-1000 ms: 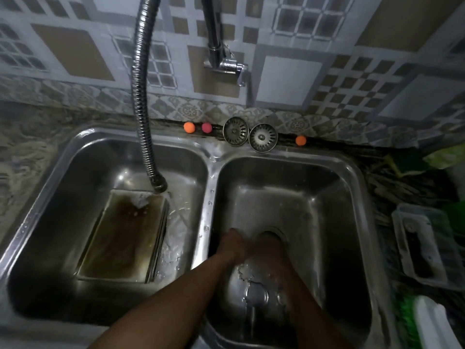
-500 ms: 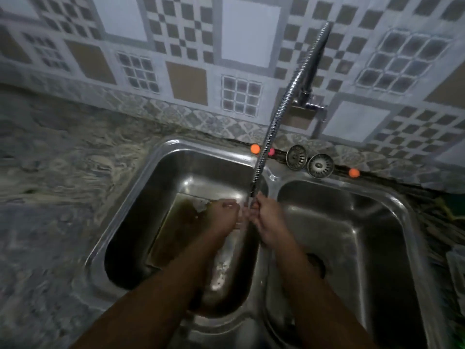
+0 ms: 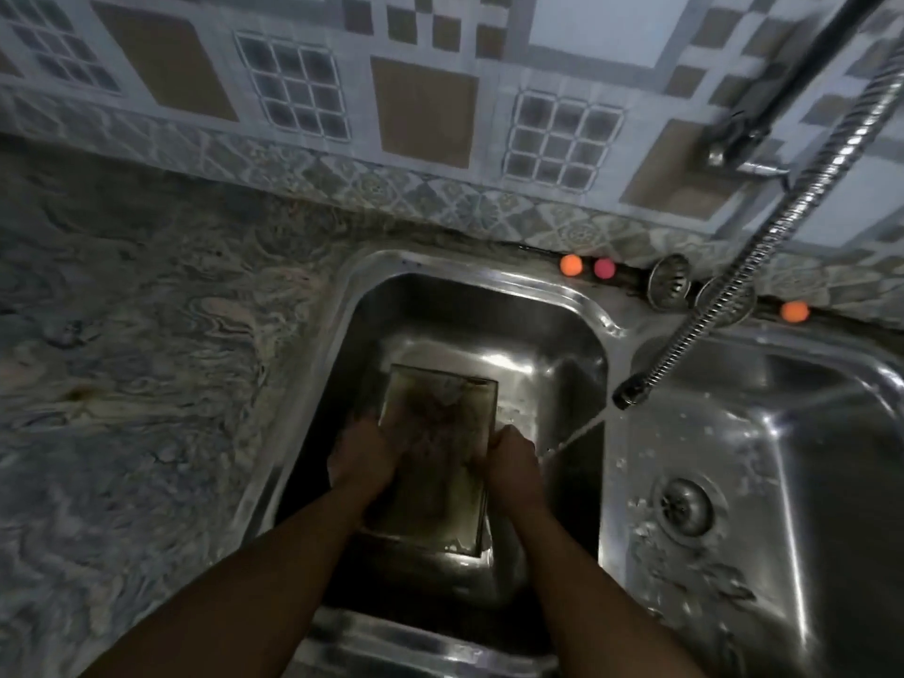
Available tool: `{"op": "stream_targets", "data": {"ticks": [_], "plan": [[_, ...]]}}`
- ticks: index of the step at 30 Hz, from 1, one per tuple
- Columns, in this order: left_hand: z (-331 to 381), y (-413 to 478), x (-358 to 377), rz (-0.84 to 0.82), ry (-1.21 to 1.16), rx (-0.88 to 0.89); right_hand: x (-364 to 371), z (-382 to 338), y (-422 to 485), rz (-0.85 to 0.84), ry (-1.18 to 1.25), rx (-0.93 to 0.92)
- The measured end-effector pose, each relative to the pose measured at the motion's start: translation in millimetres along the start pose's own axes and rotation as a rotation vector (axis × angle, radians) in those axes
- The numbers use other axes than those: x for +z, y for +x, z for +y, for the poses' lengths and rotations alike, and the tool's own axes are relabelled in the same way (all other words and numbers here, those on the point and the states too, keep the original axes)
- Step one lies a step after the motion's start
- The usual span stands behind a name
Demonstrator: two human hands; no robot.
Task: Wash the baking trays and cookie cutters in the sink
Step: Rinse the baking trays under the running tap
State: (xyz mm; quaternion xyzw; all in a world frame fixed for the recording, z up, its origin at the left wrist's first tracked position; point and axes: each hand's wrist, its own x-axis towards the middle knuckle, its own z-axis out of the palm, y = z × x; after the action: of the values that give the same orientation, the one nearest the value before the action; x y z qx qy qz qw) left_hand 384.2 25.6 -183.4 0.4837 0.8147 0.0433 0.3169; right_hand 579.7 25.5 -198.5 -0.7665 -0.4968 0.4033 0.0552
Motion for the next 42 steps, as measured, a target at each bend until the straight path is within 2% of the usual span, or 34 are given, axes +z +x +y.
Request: {"op": "stream_targets", "data": {"ticks": [6,11,16,23,31,42], "plan": [[-16,25,4,-0.007,-0.068,0.01,7,-8,8,0.073,-0.014,0.109],[-12,24,1,0.02,-0.124,0.023,5,-17,0,0.152,-0.091,0.007],[-5,18,-8,0.067,-0.079,0.019,-4,-19,-10,0.239,-0.211,-0.119],[-5,7,-12,0.057,-0.008,0.013,-14,-19,-15,0.249,-0.279,-0.17],[0,4,-12,0.029,-0.07,-0.036,-3,-13,-9,0.231,-0.117,-0.065],[-6,13,-2,0.019,-0.128,-0.021,18,1,-7,0.211,0.016,-0.047]]}}
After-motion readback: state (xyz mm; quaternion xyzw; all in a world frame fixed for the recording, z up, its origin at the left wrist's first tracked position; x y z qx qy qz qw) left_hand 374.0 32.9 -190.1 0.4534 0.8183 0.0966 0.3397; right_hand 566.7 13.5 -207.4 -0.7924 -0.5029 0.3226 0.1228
